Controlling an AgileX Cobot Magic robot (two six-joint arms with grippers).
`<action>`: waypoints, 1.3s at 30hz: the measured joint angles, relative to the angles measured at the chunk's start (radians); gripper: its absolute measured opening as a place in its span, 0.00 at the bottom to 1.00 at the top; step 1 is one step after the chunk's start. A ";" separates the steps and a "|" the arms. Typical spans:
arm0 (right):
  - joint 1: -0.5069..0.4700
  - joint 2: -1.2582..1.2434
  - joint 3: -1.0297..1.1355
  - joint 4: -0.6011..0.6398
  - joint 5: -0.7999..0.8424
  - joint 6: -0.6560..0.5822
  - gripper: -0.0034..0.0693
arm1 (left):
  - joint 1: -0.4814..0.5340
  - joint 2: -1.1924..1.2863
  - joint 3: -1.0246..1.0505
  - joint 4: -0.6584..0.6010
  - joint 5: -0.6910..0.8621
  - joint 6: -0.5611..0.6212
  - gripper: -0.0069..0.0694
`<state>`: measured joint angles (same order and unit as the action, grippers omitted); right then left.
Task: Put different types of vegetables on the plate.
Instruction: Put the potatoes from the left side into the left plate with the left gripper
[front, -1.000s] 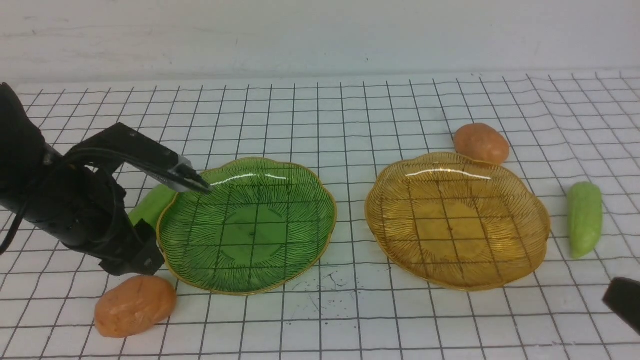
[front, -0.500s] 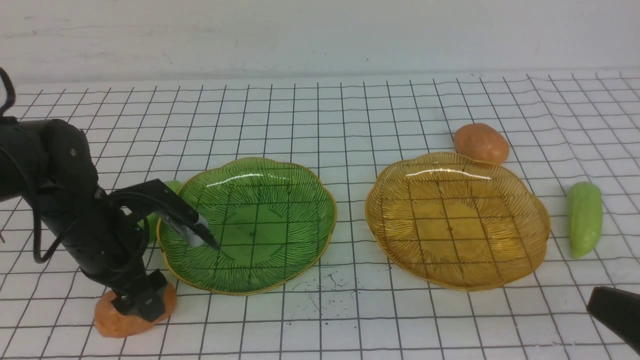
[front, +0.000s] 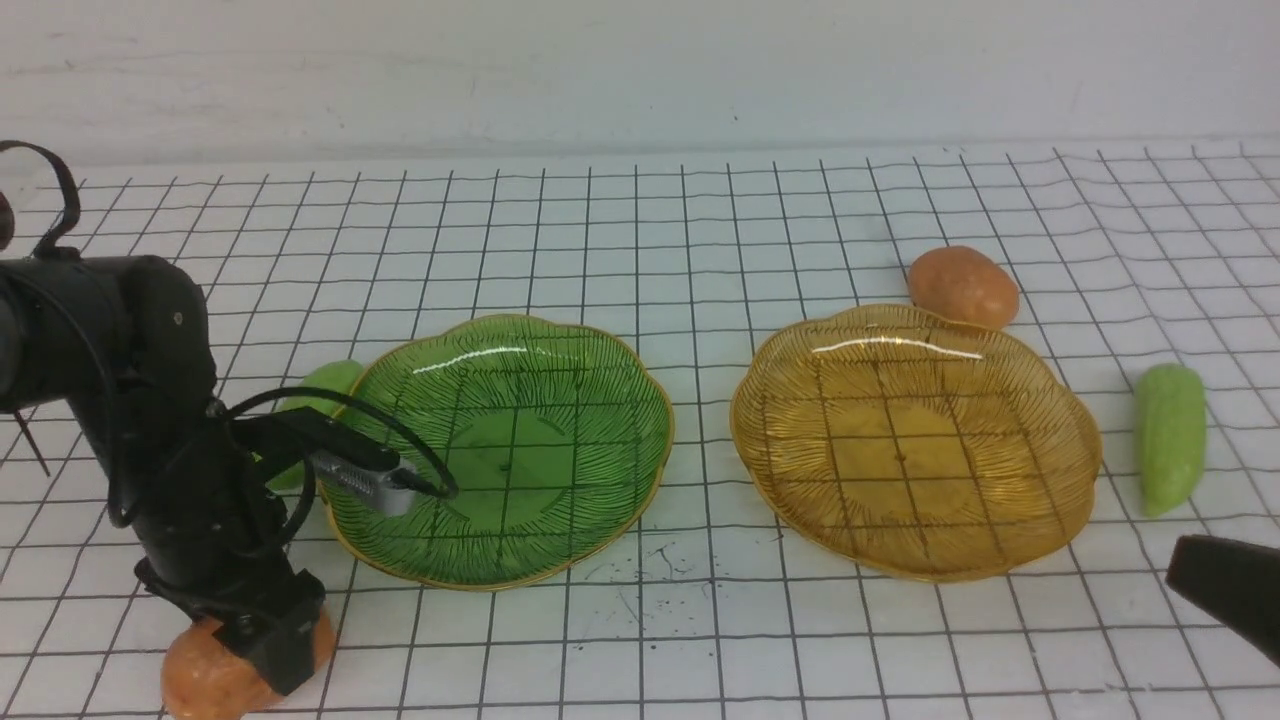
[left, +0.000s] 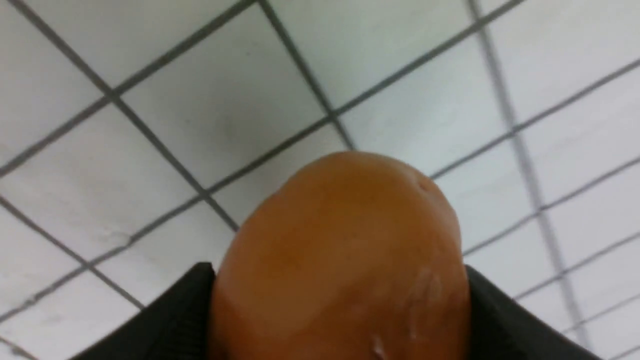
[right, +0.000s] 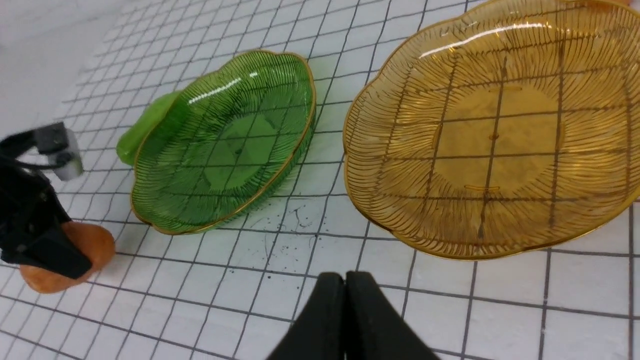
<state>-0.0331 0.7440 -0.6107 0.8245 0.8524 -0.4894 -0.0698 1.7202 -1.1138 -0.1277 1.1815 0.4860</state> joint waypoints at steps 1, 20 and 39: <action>0.000 0.037 -0.034 -0.031 0.012 0.014 0.03 | -0.001 -0.023 -0.011 -0.021 0.002 -0.004 0.75; 0.000 0.527 -0.521 -0.462 0.063 0.340 0.03 | -0.002 -0.108 -0.076 -0.398 -0.323 0.128 0.75; -0.056 1.031 -0.966 -0.503 0.055 0.398 0.23 | -0.003 0.065 -0.103 -0.414 -0.396 0.196 0.85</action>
<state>-0.0890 1.7747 -1.5764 0.3211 0.9070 -0.0915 -0.0728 1.7847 -1.2167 -0.5415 0.7853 0.6819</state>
